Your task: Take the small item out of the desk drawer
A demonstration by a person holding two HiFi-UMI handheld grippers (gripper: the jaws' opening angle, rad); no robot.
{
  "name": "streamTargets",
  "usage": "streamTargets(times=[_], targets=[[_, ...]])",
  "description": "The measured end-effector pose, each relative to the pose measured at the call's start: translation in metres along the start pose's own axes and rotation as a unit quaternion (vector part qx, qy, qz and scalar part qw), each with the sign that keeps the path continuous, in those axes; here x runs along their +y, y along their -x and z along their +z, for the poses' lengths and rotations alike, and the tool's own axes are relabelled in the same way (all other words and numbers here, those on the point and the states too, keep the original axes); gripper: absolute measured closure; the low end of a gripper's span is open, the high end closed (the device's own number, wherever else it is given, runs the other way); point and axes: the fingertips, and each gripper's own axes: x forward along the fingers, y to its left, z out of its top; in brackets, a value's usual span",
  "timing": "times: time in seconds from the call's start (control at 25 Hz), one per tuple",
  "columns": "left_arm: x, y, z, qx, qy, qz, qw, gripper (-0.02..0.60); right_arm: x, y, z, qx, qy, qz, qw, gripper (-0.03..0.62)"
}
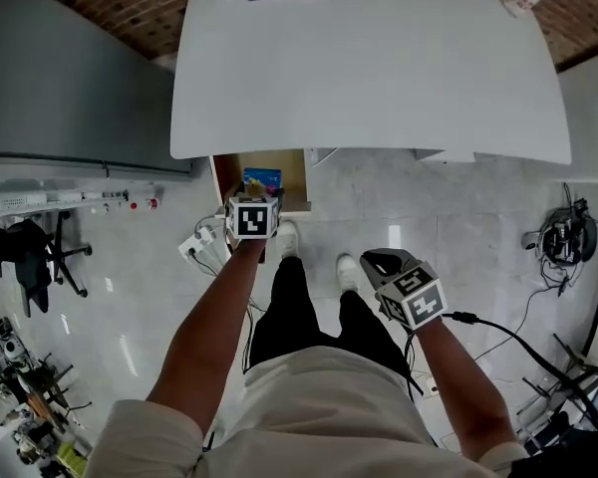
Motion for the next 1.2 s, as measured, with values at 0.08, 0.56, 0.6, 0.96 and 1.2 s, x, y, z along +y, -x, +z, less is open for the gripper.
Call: streamTargets(times=[0.08, 0.56, 0.6, 0.96, 1.2], targets=[[-0.009, 0.030, 0.002, -0.008, -0.001, -0.005, 1.0000, 0.192, 0.005, 0.014, 0.001, -0.006, 0.012, -0.001, 1.000, 0.551], [-0.077, 0.194, 0.002, -0.093, 0.003, -0.052, 0.9943, 0.191, 0.032, 0.094, -0.016, -0.036, 0.063, -0.001, 0.997, 0.551], [-0.085, 0.208, 0.000, -0.100, 0.003, -0.058, 0.9932, 0.191, 0.034, 0.101, -0.017, -0.038, 0.069, -0.001, 0.997, 0.551], [-0.142, 0.308, -0.019, -0.151, 0.006, -0.092, 0.9843, 0.191, 0.035, 0.150, -0.023, -0.061, 0.093, -0.006, 0.994, 0.551], [-0.166, 0.343, -0.032, -0.163, 0.000, -0.097, 0.9818, 0.190, 0.044, 0.170, -0.035, -0.068, 0.107, -0.001, 0.992, 0.553]])
